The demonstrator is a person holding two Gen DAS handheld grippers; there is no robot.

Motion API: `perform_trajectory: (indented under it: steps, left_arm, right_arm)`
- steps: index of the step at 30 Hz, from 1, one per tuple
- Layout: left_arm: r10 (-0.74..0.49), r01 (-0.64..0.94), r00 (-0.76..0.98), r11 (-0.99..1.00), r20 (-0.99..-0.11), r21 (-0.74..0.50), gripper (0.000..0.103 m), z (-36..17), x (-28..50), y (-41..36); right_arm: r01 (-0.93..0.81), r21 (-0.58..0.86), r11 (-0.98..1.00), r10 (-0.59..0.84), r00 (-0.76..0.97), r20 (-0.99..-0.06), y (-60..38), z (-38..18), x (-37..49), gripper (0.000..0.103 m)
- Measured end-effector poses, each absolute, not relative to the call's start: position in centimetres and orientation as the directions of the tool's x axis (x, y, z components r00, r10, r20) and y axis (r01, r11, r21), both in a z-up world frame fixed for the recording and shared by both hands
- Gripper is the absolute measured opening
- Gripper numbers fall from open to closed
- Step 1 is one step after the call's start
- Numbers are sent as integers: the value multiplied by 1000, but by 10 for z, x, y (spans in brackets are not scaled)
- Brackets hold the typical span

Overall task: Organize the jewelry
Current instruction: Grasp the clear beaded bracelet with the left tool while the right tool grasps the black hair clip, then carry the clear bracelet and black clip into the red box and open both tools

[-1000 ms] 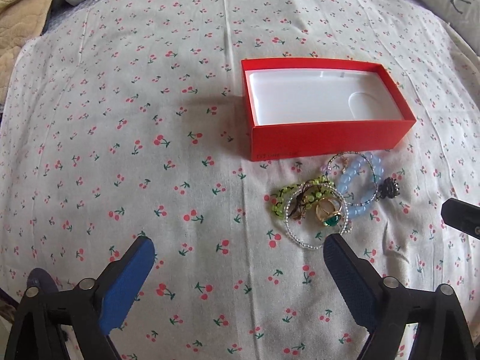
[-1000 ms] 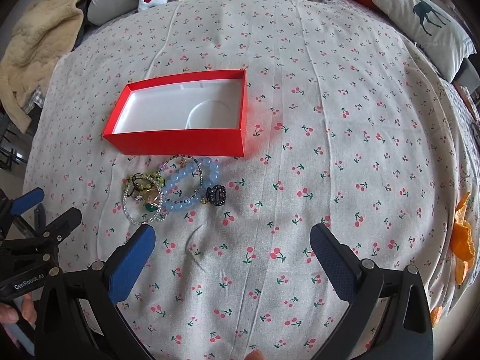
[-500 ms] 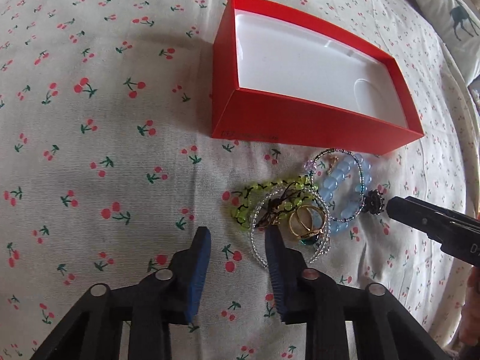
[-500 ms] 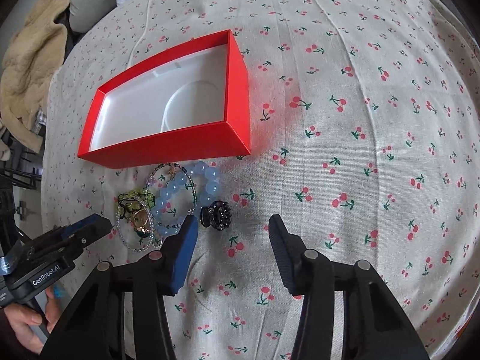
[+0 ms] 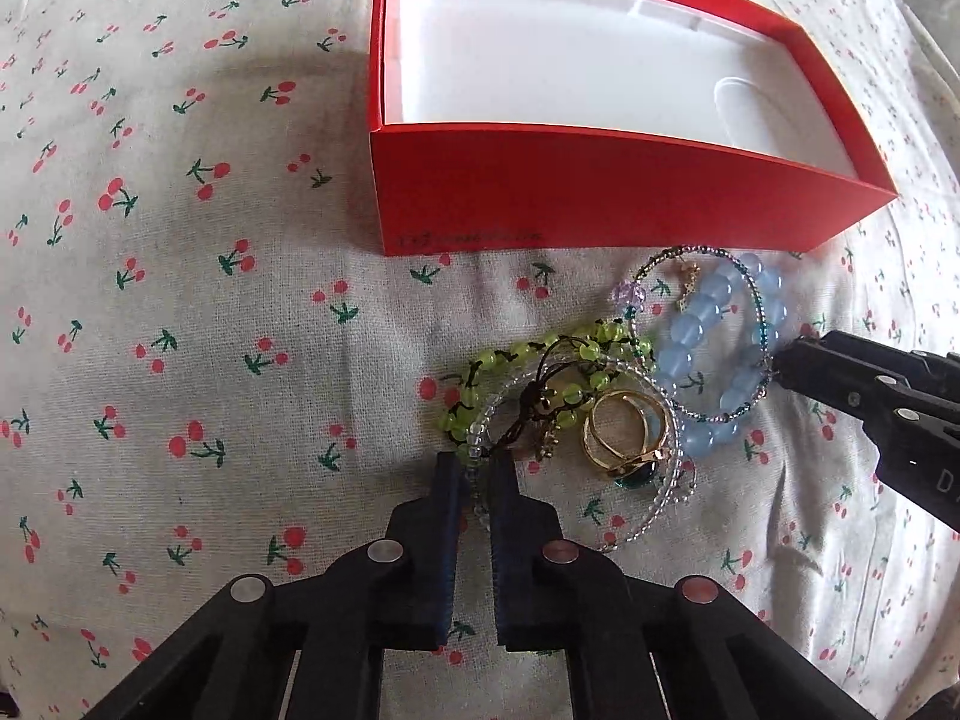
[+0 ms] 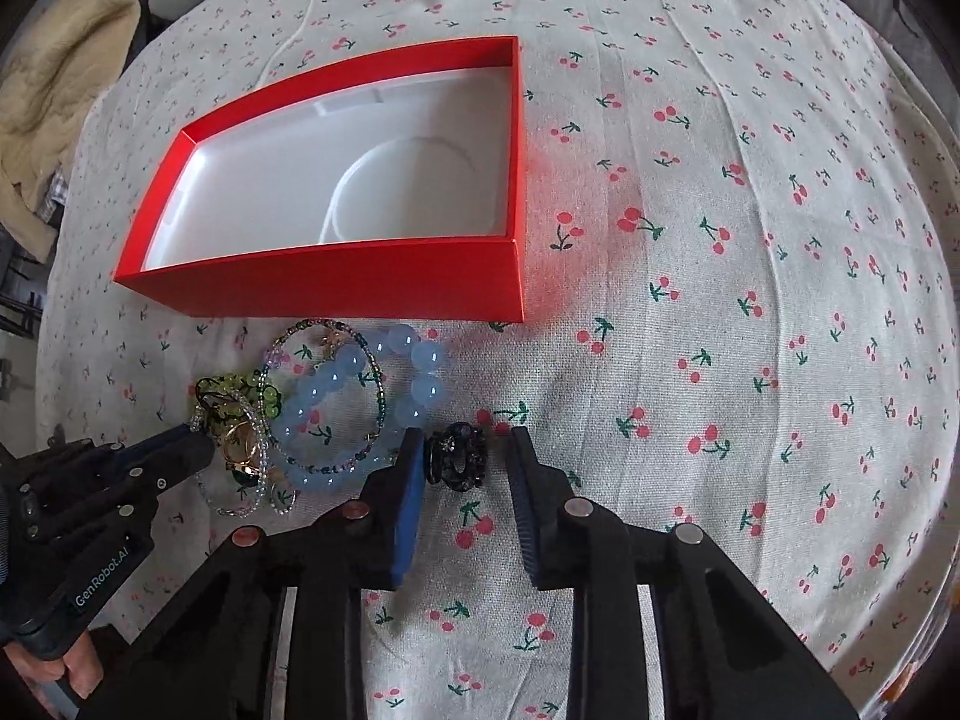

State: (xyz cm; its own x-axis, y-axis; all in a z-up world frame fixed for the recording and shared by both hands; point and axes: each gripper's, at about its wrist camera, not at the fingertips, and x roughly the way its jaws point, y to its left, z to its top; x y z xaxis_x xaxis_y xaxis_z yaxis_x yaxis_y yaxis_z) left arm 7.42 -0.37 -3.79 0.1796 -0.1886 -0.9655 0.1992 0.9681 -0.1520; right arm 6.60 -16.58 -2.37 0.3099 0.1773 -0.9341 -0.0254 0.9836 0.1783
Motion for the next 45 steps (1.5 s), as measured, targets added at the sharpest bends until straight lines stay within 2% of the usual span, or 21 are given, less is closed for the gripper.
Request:
perform_trajectory:
  steps: [10,22,36,45]
  left_arm:
    - [-235,205,189,959,-954,-196,0,-23,57,12]
    - [-356,205,266,929,-896,-309,0,23,38,40]
    - [-500,281,430,865,-752,-415,0,83,59,9]
    - [-578,306,476,815,-663,-492,0,86,95,-18]
  right_arm:
    - [-27,149,988,150,330,-932,-164,-18,66,21]
    - [16,260,966,233,393,-890,-193,12,44,21]
    - [11,280,960,247,443,-862,-188,47,48,21]
    - [29,334,942,278,490,-826,-190,59,68,22]
